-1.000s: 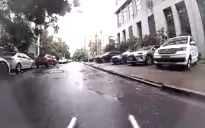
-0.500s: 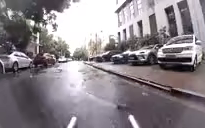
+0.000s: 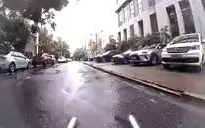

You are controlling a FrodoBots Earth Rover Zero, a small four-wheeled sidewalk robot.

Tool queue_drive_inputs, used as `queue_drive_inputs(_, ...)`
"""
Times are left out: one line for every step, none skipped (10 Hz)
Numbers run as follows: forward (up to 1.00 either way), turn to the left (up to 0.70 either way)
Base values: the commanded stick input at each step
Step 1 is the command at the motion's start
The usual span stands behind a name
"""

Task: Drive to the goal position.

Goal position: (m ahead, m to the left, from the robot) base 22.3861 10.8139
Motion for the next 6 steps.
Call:
queue_drive_inputs(0.7, 0.0)
queue_drive_inputs(0.7, 0.0)
queue_drive_inputs(0.7, 0.0)
queue_drive_inputs(0.7, 0.0)
queue_drive_inputs(0.7, 0.0)
queue_drive_inputs(0.7, 0.0)
